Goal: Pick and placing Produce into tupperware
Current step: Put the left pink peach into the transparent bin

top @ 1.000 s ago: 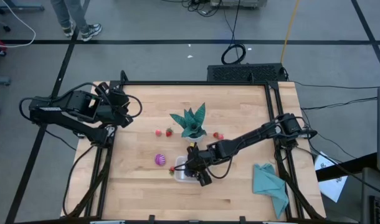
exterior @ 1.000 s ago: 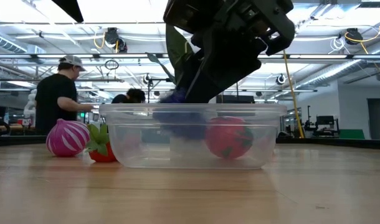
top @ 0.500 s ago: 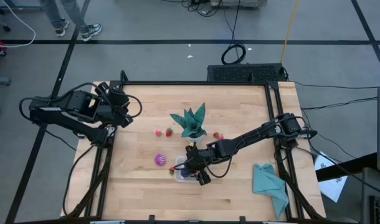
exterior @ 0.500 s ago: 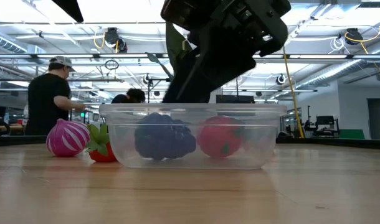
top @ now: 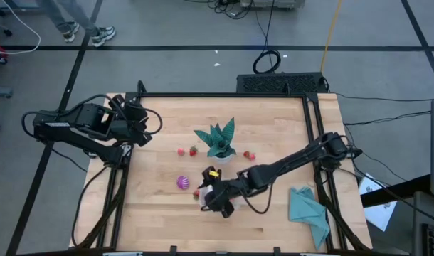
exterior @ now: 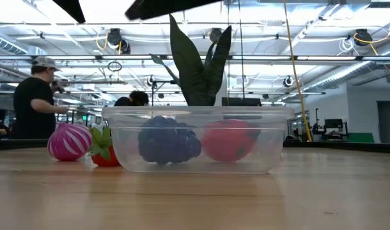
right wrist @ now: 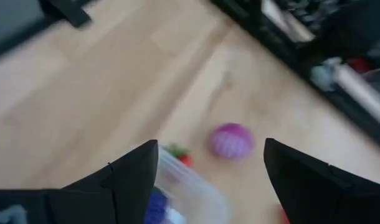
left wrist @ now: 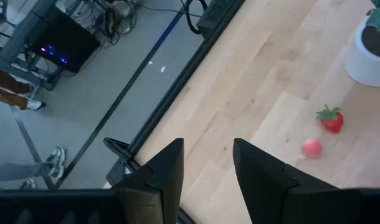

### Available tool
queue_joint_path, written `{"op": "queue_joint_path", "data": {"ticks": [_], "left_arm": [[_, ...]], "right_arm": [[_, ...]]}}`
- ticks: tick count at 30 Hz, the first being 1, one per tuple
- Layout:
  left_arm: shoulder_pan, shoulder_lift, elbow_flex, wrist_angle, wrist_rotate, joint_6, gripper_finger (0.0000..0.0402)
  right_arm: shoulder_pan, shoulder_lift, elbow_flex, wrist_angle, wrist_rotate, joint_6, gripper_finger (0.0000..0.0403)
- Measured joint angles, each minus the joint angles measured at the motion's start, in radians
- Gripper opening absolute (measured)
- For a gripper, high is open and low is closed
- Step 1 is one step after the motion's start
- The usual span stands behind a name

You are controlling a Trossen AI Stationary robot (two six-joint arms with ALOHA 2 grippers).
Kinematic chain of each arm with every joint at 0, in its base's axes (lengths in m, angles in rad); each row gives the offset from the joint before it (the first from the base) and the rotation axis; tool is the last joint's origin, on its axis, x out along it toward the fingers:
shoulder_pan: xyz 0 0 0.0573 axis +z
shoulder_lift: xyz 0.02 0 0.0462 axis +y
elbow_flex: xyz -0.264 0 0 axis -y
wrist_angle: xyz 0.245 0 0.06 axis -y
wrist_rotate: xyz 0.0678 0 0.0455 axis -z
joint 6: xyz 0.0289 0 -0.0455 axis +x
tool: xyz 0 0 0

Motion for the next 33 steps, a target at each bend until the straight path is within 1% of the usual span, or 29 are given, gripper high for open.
{"op": "queue_joint_path", "data": {"ticks": [4,8,11,14,18,20,23,26,29,33], "left_arm": [[-0.002,0.004,0.0,0.0,0.041,-0.01,0.0145],[-0.008,0.019,0.0,0.0,0.082,-0.018,0.0145],[-0.02,0.041,0.0,0.0,0.085,-0.017,0.0145],[-0.032,0.073,0.0,0.0,0.087,-0.017,0.0145],[-0.042,0.123,0.0,0.0,0.088,-0.011,0.0145],[-0.042,0.148,0.0,0.002,0.088,-0.011,0.0145],[-0.042,0.182,0.0,0.008,0.088,-0.014,0.0145],[-0.04,0.215,0.0,0.029,0.096,-0.012,0.0145],[-0.035,0.237,0.0,0.053,0.105,-0.013,0.0145],[0.011,0.251,0.0,0.062,0.124,-0.042,0.0145]], "right_arm": [[0.044,-0.04,0.039,-0.121,0.25,-0.064,0.0281],[0.084,-0.12,0.042,-0.207,0.479,-0.029,0.0281],[0.11,-0.194,0.043,-0.288,0.59,0.072,0.0281],[0.136,-0.28,0.043,-0.397,0.661,0.207,0.0281],[0.161,-0.391,0.043,-0.559,0.712,0.408,0.0281],[0.167,-0.439,0.043,-0.62,0.718,0.505,0.0281],[0.167,-0.507,0.043,-0.698,0.718,0.603,0.0281],[0.167,-0.561,0.043,-0.744,0.718,0.655,0.0281],[0.167,-0.597,0.043,-0.748,0.718,0.664,0.0281],[0.167,-0.612,0.043,-0.749,0.718,0.658,0.0281]]}}
